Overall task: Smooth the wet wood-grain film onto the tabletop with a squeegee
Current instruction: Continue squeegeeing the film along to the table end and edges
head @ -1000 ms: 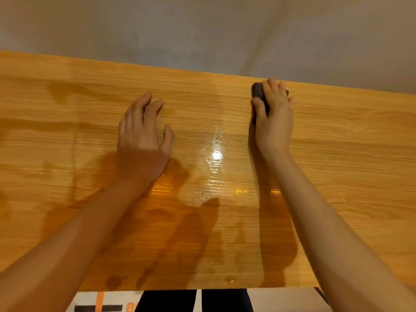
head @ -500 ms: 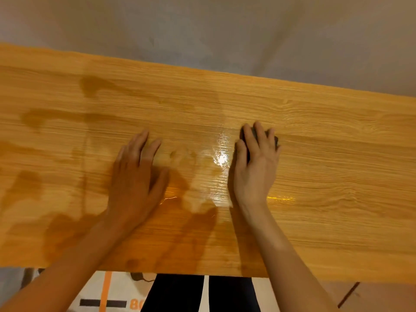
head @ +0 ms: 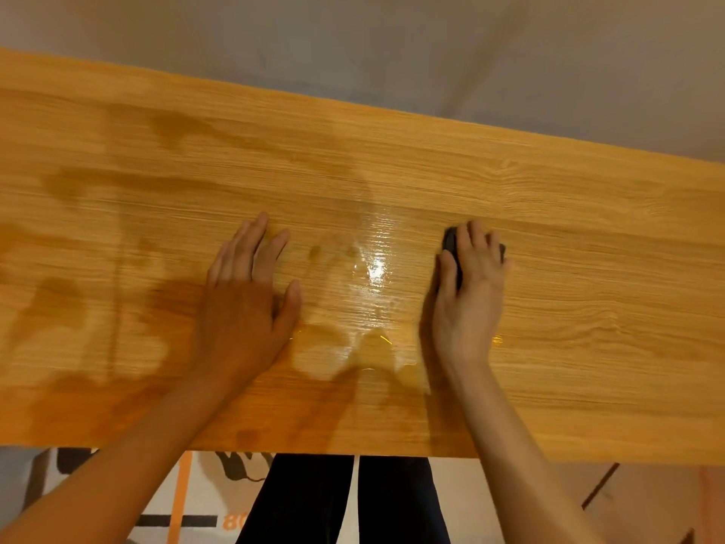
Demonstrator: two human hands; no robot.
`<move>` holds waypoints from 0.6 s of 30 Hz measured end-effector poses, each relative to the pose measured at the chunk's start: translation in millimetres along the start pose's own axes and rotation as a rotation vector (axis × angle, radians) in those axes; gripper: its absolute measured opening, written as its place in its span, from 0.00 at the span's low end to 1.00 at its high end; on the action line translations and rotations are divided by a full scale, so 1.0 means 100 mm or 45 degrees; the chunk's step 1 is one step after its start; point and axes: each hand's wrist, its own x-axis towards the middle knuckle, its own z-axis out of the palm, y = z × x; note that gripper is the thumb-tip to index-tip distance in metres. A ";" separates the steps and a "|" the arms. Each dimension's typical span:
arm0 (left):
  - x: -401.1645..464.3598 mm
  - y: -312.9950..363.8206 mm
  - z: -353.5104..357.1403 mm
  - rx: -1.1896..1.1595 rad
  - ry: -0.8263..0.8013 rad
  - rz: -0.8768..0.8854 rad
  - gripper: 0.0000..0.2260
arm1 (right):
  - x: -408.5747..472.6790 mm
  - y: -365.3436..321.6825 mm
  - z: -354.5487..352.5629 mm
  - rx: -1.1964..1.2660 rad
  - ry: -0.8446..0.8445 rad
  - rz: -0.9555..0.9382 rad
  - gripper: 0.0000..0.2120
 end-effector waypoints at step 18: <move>0.01 -0.04 0.05 0.019 0.035 0.017 0.28 | -0.45 -0.11 0.07 0.039 -0.064 -0.137 0.16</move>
